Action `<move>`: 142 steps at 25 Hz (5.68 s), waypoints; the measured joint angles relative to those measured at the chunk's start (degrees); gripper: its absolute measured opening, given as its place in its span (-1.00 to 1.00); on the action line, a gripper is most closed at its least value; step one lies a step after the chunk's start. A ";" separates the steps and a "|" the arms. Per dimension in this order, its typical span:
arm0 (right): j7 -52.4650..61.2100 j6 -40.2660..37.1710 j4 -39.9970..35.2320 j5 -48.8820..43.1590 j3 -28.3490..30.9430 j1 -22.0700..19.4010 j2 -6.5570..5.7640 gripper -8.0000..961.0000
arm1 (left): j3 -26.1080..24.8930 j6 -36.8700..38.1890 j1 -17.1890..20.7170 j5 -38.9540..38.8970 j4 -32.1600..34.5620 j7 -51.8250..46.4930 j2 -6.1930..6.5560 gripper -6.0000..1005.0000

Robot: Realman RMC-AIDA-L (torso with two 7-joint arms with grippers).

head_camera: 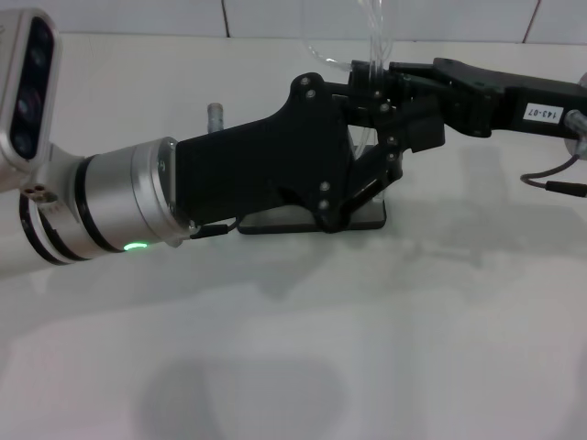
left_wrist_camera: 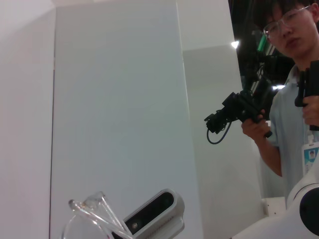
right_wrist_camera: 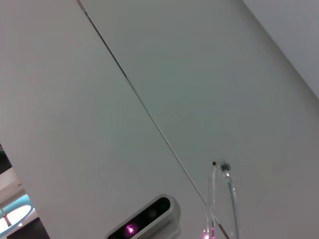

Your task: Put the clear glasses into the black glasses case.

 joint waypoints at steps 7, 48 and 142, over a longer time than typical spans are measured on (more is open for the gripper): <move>-0.50 0.68 -0.06 0.13 0.52 -0.71 -0.22 -0.80 | -0.22 -0.11 0.04 -0.25 0.16 -0.05 0.01 -0.81; 22.09 18.43 -37.14 -50.02 -25.21 13.10 0.16 -0.79 | -30.83 7.03 13.56 36.06 8.72 -17.90 6.92 -0.81; 29.12 51.02 -38.12 -59.84 -55.69 6.70 0.28 -0.76 | -38.13 8.90 11.38 40.97 8.68 -19.65 3.87 -0.78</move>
